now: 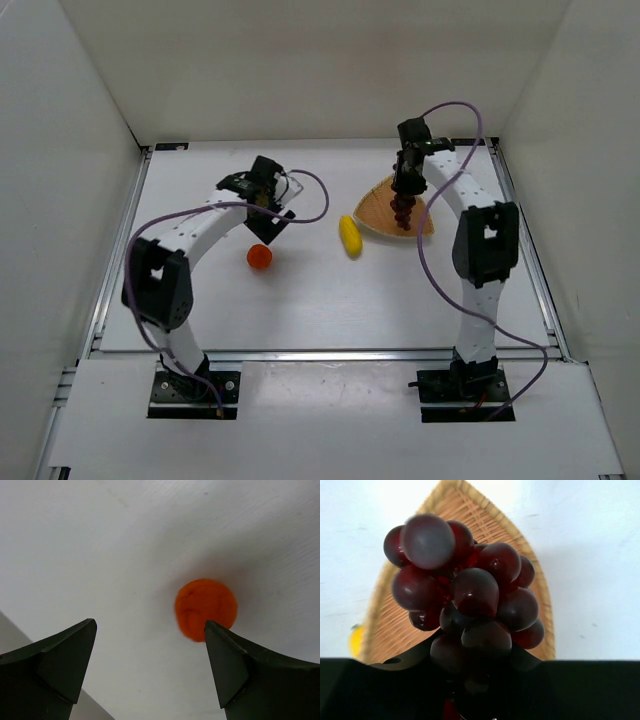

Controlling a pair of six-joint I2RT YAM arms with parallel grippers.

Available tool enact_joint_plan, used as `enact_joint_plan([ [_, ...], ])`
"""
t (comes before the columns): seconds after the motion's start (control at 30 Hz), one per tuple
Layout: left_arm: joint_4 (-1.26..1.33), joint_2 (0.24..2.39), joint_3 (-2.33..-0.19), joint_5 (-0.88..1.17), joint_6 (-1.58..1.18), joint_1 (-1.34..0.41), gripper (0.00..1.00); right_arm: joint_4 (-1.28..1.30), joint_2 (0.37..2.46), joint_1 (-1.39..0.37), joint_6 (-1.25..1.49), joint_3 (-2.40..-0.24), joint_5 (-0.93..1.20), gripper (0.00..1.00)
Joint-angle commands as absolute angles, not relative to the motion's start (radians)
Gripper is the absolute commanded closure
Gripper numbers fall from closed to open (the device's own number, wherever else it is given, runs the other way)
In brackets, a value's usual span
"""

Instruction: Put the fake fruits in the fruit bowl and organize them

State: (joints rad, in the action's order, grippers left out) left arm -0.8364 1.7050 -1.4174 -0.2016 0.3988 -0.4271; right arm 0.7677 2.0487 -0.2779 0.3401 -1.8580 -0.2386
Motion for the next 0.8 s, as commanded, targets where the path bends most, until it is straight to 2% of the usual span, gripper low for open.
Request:
enact_joint_plan([
  [0.0, -0.891, 1.785, -1.457, -0.199, 0.348, -0.486, 0.00, 0.814, 2.138, -0.284, 0.322, -1.956, -0.232, 0.63],
  [0.07, -0.900, 1.827, -1.457, -0.190, 0.339, -0.495, 0.00, 0.827, 2.183, -0.275, 0.311, -1.995, -0.232, 0.42],
  [0.1, -0.900, 1.836, -1.457, -0.177, 0.330, -0.505, 0.00, 0.840, 2.183, -0.275, 0.311, -1.996, -0.232, 0.24],
  [0.2, -0.900, 1.867, -1.471, -0.167, 0.305, -0.505, 0.00, 0.841, 2.172, -0.275, 0.302, -2.006, -0.232, 0.02],
  [0.23, -0.900, 1.867, -1.480, -0.167, 0.295, -0.505, 0.00, 0.841, 2.146, -0.275, 0.293, -1.996, -0.232, 0.00],
  [0.77, -1.002, 2.000, -1.439, -0.161, 0.258, -0.505, 0.00, 0.805, 1.640, -0.246, 0.324, -1.715, -0.252, 0.00],
])
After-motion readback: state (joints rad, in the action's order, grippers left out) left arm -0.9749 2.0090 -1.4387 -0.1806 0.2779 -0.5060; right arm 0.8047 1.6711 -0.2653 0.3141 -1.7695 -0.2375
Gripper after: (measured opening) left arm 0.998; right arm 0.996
